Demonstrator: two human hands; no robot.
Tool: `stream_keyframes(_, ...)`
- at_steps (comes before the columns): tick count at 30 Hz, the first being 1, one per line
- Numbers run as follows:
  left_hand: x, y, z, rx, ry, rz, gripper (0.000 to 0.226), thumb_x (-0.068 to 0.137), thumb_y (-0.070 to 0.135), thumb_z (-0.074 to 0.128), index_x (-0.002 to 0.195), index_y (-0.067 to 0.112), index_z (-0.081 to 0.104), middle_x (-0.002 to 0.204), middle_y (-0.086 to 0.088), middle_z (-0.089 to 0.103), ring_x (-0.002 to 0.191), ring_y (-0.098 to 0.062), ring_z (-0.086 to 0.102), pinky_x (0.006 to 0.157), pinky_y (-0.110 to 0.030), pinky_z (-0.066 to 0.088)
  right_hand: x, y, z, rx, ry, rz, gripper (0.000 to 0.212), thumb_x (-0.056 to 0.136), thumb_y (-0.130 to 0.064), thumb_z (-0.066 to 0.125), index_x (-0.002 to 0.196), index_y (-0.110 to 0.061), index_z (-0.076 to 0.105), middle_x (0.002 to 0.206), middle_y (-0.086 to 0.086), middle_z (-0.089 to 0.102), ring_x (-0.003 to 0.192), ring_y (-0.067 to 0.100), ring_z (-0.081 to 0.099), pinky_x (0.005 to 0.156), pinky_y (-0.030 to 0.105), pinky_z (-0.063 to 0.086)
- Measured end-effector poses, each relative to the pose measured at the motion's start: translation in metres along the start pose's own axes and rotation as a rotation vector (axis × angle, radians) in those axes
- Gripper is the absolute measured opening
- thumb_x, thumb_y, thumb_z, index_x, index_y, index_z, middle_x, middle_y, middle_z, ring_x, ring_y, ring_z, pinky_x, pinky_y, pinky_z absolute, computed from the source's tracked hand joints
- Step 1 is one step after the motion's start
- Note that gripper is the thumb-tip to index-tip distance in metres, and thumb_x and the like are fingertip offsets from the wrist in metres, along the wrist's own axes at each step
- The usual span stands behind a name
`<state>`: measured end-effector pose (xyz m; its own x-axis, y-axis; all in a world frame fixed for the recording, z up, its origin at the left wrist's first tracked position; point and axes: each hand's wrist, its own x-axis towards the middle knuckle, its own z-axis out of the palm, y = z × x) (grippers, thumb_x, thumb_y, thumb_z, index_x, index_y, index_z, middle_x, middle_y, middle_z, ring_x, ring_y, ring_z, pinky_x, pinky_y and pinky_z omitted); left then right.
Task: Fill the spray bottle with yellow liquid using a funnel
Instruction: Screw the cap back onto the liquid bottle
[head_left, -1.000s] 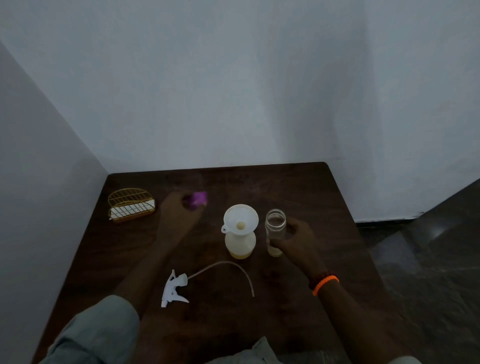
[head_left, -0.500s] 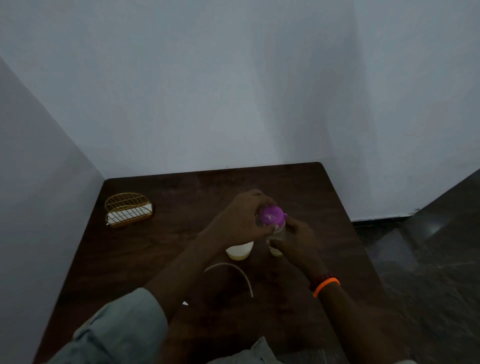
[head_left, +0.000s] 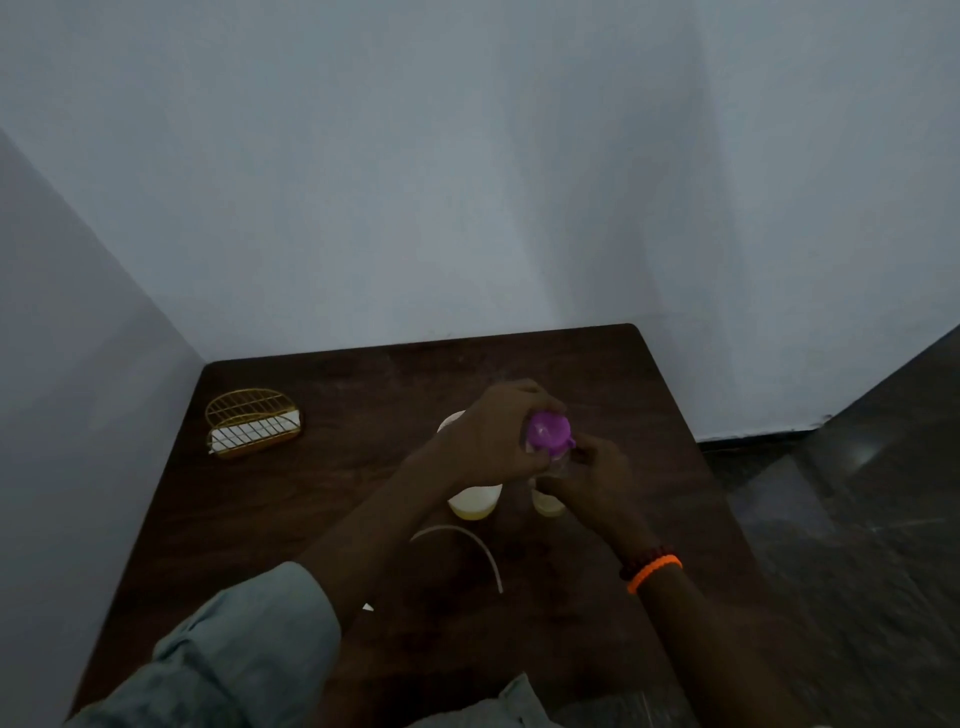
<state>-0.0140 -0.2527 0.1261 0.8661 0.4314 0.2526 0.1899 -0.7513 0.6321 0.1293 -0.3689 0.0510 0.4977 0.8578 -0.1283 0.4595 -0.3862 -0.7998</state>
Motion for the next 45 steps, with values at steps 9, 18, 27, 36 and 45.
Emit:
stream_keyframes(9, 0.01, 0.016, 0.015, -0.096, 0.115, -0.078, 0.047, 0.074, 0.039, 0.084, 0.114, 0.019, 0.07, 0.111, 0.006, 0.069, 0.101, -0.005, 0.063, 0.088, -0.025, 0.053, -0.003, -0.011, -0.011, 0.073, 0.009, -0.067, 0.041, 0.054, -0.045, 0.079, 0.092, -0.035, 0.07, 0.09, -0.009, 0.074, 0.085, 0.005, 0.069, 0.078, 0.037, 0.058)
stream_keyframes(18, 0.007, 0.013, 0.006, -0.206, 0.147, -0.161, 0.054, 0.072, 0.033, 0.086, 0.121, 0.018, 0.068, 0.115, 0.006, 0.07, 0.101, -0.002, 0.065, 0.086, -0.02, 0.056, 0.002, 0.0, -0.023, 0.073, 0.036, -0.024, 0.048, 0.062, -0.034, 0.087, 0.107, -0.028, 0.071, 0.099, -0.009, 0.073, 0.092, 0.0, 0.066, 0.081, 0.024, 0.052)
stream_keyframes(27, 0.016, 0.015, 0.005, -0.226, 0.164, -0.183, 0.062, 0.07, 0.032, 0.088, 0.126, 0.017, 0.064, 0.123, 0.005, 0.068, 0.109, -0.004, 0.064, 0.092, -0.026, 0.056, 0.005, -0.004, -0.019, 0.107, 0.025, -0.044, 0.052, 0.054, -0.047, 0.082, 0.102, -0.032, 0.071, 0.097, -0.009, 0.073, 0.092, 0.006, 0.068, 0.083, 0.037, 0.058)
stream_keyframes(36, 0.013, 0.021, 0.009, -0.293, 0.203, -0.254, 0.052, 0.074, 0.035, 0.086, 0.121, 0.02, 0.068, 0.116, 0.008, 0.071, 0.105, -0.001, 0.066, 0.09, -0.027, 0.057, 0.005, -0.015, -0.024, 0.112, 0.009, -0.069, 0.036, 0.067, -0.019, 0.087, 0.097, -0.028, 0.07, 0.09, -0.009, 0.072, 0.083, -0.001, 0.067, 0.075, 0.023, 0.053)
stream_keyframes(45, 0.016, 0.019, 0.009, -0.292, 0.262, -0.307, 0.072, 0.066, 0.037, 0.09, 0.129, 0.02, 0.062, 0.127, 0.005, 0.065, 0.114, -0.005, 0.061, 0.097, -0.033, 0.055, 0.002, -0.013, -0.034, 0.159, 0.036, -0.089, 0.04, 0.066, -0.02, 0.087, 0.103, -0.026, 0.072, 0.095, -0.007, 0.075, 0.088, 0.0, 0.068, 0.082, 0.031, 0.056)
